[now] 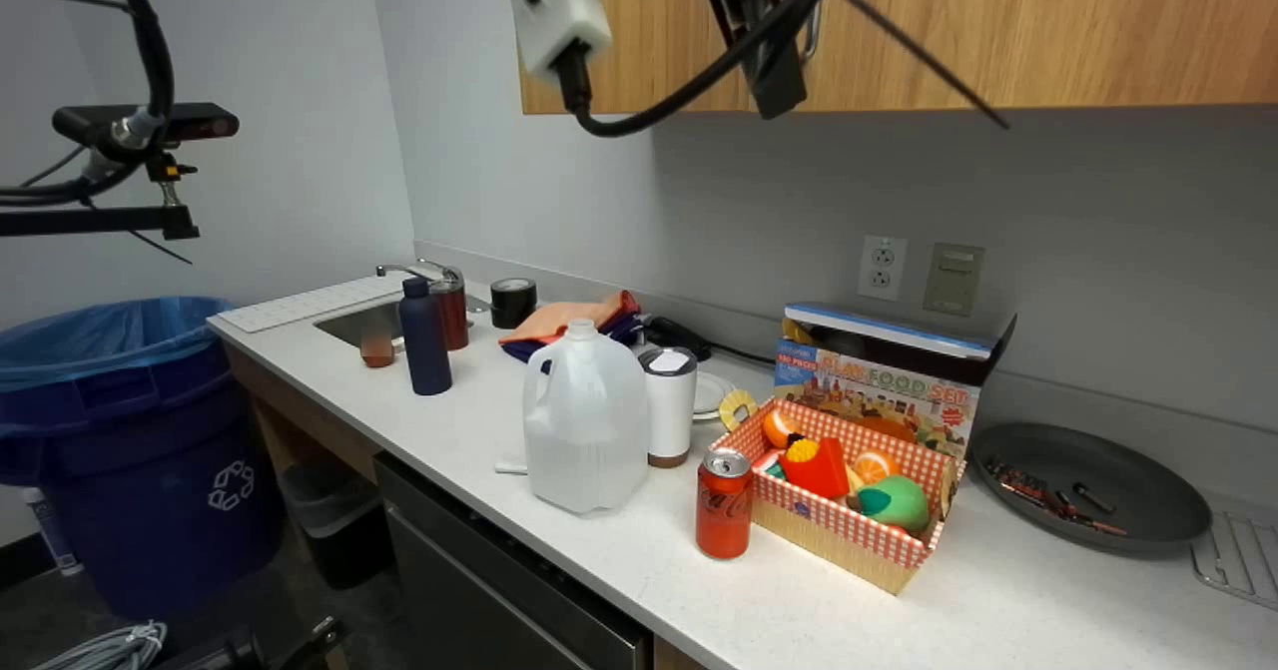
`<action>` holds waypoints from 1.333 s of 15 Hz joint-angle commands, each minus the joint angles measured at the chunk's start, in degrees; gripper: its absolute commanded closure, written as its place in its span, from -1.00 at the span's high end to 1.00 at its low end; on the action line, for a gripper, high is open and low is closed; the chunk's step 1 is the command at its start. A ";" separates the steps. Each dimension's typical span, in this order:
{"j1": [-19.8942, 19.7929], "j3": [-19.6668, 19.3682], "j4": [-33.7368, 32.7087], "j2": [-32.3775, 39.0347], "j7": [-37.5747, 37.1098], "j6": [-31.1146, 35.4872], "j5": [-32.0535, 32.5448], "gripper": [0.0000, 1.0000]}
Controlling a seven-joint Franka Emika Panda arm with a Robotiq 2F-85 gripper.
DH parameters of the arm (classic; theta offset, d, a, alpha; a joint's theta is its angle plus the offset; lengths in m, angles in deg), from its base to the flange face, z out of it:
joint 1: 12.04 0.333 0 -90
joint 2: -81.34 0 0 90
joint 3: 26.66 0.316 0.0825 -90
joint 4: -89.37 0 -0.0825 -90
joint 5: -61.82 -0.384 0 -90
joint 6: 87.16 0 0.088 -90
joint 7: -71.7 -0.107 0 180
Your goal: Close the right upper cabinet door.
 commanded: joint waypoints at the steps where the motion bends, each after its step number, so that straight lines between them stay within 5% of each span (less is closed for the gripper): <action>1: -5.39 -0.88 -4.92 -0.03 1.60 -11.56 3.92 1.00; 6: -8.57 -1.63 -8.10 0.85 4.93 -16.50 3.73 1.00; 13: -8.61 1.29 -3.59 2.11 6.00 -12.12 0.57 1.00; 20: -4.19 1.75 0.41 6.19 18.33 2.81 -9.70 1.00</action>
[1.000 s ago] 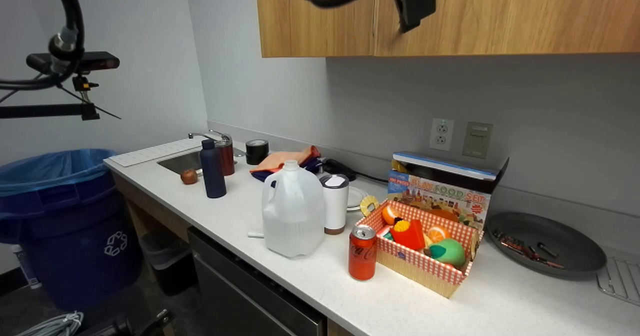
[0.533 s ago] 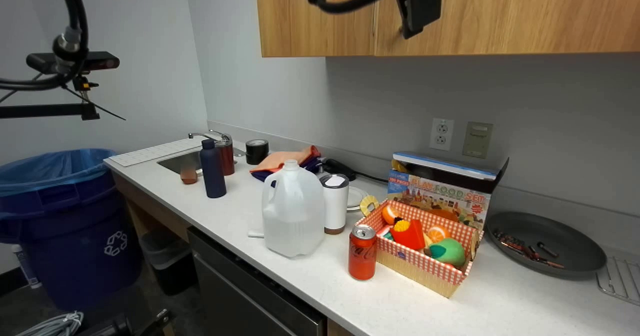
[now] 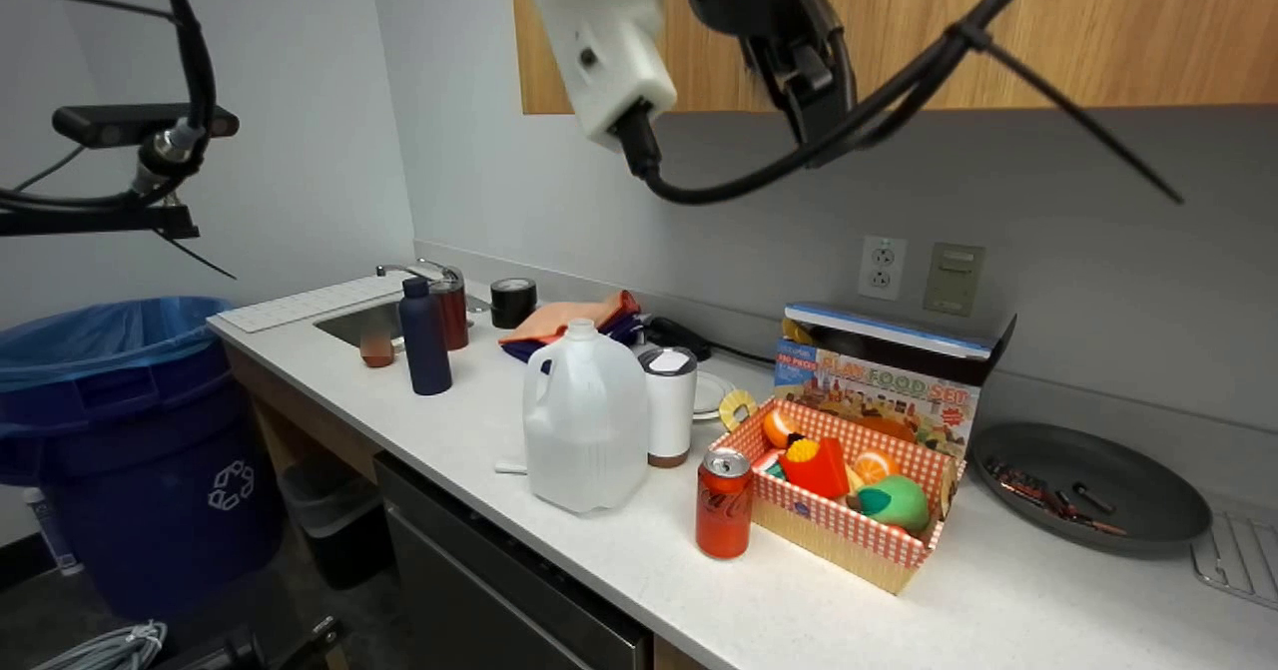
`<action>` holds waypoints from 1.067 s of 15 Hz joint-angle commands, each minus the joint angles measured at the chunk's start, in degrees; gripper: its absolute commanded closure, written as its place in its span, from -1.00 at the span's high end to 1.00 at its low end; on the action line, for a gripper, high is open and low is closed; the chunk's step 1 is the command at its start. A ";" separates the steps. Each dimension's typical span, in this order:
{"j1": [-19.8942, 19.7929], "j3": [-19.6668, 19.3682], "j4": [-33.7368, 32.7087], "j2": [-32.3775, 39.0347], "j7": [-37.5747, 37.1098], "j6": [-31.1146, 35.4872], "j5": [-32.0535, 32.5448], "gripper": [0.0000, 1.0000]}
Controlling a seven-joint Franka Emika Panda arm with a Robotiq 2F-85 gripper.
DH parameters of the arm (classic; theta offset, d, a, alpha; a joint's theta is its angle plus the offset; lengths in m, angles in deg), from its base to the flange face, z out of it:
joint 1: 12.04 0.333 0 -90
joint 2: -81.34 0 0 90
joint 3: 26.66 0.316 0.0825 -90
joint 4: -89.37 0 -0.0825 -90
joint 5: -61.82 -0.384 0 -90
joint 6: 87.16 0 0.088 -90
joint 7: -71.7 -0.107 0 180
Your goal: Close the right upper cabinet door.
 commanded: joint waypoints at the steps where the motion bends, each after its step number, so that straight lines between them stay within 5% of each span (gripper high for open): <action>1: 4.78 -1.08 1.18 2.24 8.31 9.33 -7.00 1.00; 9: 16.39 -3.55 -1.36 5.75 19.18 24.54 -26.01 1.00; 16: 22.01 -4.13 -6.96 8.44 23.15 27.75 -38.34 1.00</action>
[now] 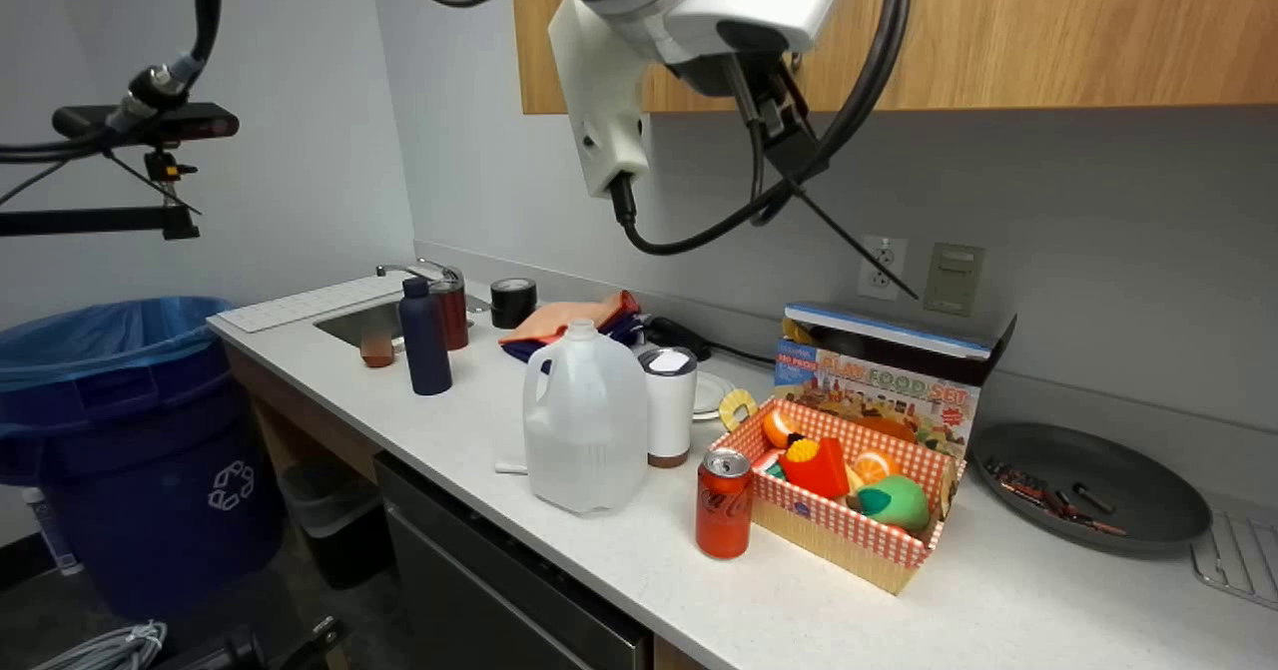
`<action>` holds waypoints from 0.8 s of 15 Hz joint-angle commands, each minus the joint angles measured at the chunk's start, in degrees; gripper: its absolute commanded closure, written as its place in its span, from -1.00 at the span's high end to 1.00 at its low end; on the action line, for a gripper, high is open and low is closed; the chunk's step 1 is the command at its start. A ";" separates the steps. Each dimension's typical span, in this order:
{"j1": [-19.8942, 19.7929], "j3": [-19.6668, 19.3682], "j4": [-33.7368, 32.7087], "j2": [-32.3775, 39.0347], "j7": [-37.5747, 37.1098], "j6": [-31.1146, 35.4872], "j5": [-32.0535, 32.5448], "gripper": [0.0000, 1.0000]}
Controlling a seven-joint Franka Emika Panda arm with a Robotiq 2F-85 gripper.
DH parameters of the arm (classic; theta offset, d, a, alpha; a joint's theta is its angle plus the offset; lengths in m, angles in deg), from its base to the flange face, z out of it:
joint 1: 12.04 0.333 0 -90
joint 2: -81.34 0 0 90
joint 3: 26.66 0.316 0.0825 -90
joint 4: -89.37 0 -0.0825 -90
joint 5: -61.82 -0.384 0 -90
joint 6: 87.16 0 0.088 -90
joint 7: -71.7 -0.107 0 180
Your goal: Close the right upper cabinet door.
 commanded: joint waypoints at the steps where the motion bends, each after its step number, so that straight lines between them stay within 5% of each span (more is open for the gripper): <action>1: 2.97 -1.23 -4.38 2.55 4.14 0.96 -6.76 1.00; 12: 2.44 0.04 -8.55 6.20 5.21 -0.74 -14.65 1.00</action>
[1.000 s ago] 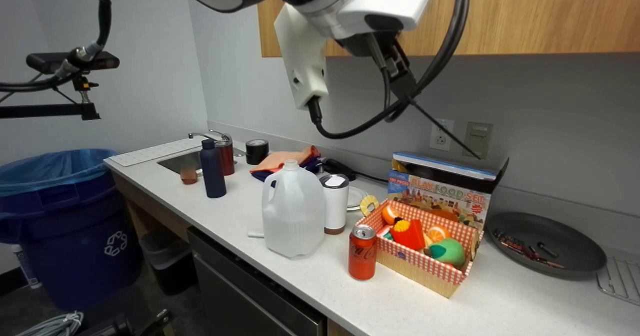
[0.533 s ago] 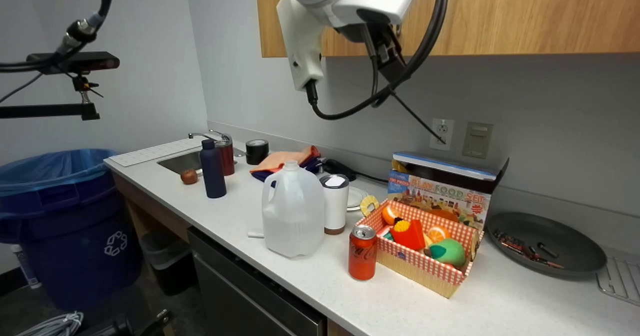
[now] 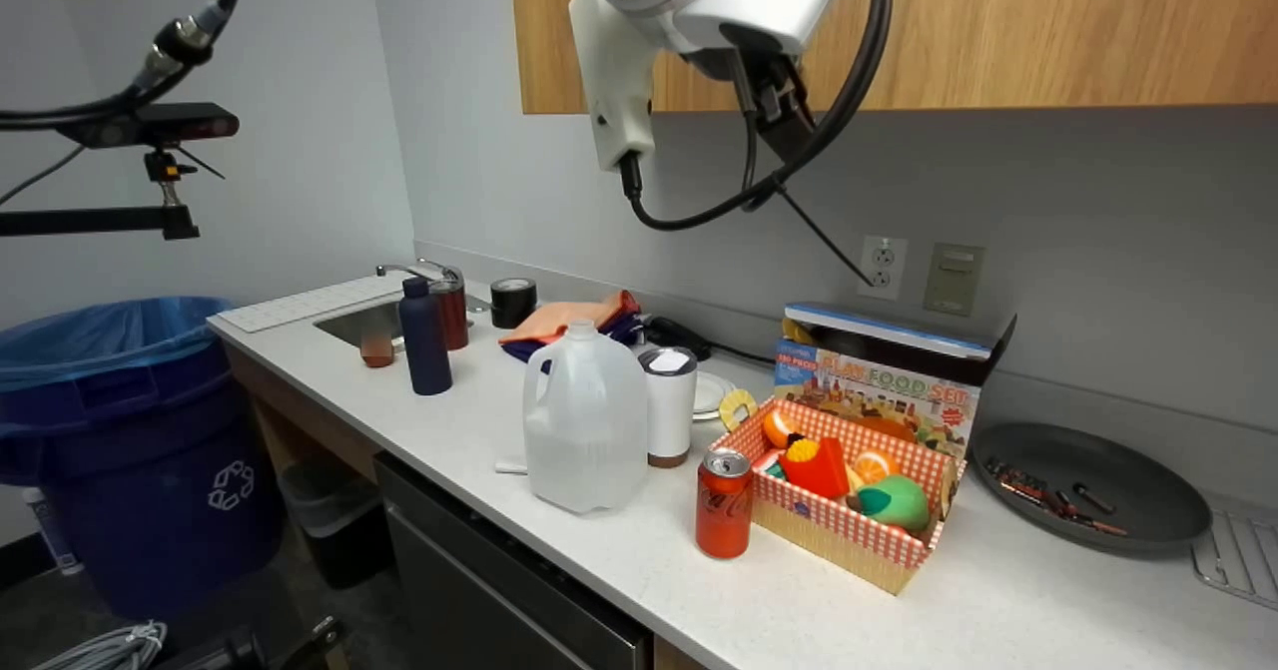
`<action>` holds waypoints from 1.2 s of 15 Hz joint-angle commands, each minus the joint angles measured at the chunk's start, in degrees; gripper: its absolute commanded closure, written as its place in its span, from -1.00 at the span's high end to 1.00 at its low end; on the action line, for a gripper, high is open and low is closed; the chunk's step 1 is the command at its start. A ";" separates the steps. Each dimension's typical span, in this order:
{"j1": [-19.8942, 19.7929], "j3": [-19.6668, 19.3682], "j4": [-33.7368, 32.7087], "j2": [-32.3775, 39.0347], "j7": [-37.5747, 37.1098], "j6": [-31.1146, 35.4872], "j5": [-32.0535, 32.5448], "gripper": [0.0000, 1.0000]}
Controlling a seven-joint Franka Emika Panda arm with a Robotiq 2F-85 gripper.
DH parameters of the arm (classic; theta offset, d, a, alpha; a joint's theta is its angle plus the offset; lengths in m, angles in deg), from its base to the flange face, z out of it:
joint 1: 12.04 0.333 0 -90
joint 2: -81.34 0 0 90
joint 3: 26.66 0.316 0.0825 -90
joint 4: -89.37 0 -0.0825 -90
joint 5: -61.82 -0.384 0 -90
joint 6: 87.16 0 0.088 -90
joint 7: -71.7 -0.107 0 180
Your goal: Close the right upper cabinet door.
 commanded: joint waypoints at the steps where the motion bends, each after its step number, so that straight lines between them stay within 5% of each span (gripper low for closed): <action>1: 0.48 0.08 -1.62 0.86 0.12 -0.41 -2.07 1.00; 4: 0.14 0.34 -0.10 -1.10 -0.18 -1.25 1.59 1.00; 8: -1.08 1.62 2.34 -3.11 -7.14 -4.24 14.78 1.00; 14: -9.29 5.03 1.19 -6.85 -21.09 -15.78 39.15 1.00; 18: -12.78 5.80 -2.72 -10.30 -25.41 -23.54 46.98 1.00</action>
